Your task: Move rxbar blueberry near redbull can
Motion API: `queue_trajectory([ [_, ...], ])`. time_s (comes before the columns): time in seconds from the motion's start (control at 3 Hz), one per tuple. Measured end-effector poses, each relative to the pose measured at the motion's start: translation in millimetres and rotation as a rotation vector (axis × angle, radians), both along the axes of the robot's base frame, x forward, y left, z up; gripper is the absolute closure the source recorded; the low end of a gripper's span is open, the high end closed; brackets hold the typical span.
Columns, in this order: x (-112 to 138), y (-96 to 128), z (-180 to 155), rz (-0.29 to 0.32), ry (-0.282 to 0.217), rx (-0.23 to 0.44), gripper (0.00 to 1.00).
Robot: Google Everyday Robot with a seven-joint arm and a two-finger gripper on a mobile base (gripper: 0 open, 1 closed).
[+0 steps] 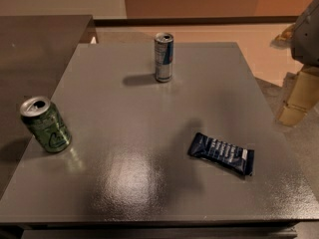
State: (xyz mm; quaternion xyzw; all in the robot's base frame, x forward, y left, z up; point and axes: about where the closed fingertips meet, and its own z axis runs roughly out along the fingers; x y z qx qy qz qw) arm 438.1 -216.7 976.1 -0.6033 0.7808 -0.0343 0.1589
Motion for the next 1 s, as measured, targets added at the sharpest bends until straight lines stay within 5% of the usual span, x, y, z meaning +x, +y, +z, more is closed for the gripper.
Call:
queue_trajectory([
  [1.0, -3.5, -2.9, -14.1, 0.007, 0.031, -0.035, 0.00],
])
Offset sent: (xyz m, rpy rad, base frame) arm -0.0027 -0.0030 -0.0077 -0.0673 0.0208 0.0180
